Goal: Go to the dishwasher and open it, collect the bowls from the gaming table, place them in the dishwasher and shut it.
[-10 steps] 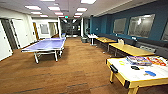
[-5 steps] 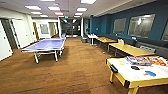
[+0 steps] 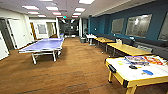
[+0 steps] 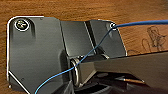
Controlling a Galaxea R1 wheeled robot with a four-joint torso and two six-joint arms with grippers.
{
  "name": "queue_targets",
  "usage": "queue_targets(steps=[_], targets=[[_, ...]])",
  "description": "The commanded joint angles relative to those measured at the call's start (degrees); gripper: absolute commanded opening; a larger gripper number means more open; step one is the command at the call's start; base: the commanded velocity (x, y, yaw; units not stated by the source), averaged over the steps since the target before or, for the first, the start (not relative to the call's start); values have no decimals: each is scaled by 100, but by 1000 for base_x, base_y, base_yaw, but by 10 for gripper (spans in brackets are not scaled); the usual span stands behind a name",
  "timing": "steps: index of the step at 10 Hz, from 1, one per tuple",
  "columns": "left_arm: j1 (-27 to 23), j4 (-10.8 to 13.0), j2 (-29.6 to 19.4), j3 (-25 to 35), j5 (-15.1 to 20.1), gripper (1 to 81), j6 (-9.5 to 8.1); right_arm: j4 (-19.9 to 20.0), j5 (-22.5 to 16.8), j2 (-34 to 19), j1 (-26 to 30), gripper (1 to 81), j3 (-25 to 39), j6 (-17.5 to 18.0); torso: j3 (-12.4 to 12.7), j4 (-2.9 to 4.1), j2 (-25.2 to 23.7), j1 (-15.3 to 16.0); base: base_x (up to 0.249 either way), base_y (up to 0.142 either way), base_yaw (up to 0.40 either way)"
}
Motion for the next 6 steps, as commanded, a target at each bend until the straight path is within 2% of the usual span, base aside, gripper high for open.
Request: queue_targets(steps=[1, 6], targets=[[-327, 77, -16, 53, 267, 811, 33, -36, -225, 34, 235, 811, 56, -13, 0, 0, 0, 0, 0, 0, -262], [-345, 77, -16, 53, 284, 811, 33, -45, -225, 34, 244, 811, 56, -13, 0, 0, 0, 0, 0, 0, -290]])
